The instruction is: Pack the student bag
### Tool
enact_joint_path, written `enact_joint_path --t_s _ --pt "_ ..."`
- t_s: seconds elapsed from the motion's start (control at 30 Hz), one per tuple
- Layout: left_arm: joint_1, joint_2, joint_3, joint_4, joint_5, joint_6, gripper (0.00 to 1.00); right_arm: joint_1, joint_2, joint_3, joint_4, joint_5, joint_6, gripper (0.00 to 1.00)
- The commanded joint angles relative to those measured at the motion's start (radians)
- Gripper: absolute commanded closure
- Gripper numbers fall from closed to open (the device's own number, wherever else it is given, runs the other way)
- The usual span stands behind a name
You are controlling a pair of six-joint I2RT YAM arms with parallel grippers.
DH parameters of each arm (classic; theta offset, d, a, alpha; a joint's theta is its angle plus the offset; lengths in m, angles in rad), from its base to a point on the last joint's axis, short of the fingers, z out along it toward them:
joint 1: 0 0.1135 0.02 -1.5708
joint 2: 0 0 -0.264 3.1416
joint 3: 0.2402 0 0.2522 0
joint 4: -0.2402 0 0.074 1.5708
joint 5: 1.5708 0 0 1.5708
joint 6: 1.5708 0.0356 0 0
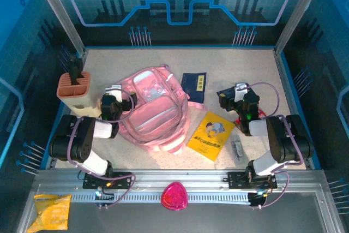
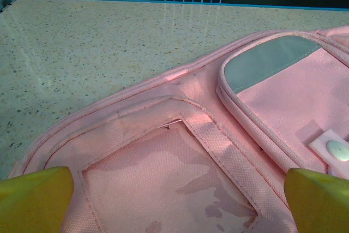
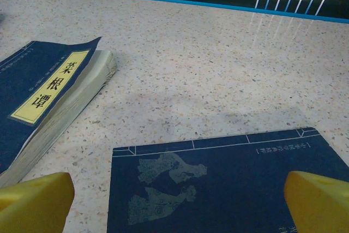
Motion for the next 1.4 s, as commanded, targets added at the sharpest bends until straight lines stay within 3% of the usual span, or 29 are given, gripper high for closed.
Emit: enact_joint_path --t_s 0.0,1.13,1.27,1.37 --pt "0.003 0.000 0.023 0.000 0.023 0.010 0.01 -0.016 -0.002 0.011 0.020 -0.017 -0.001 0.00" --pt "0.003 -0.002 0.022 0.003 0.020 0.010 0.01 -0.015 -0.005 0.011 0.018 -0.031 -0.005 0.00" --pt "0.003 -0.065 0.007 -0.022 0.009 0.006 0.01 -0.012 -0.070 0.035 -0.077 -0.044 -0.014 0.00" --pt "0.003 -0.175 0.026 -0.147 0.020 0.007 0.01 -0.012 -0.172 0.052 -0.182 -0.032 -0.010 0.00"
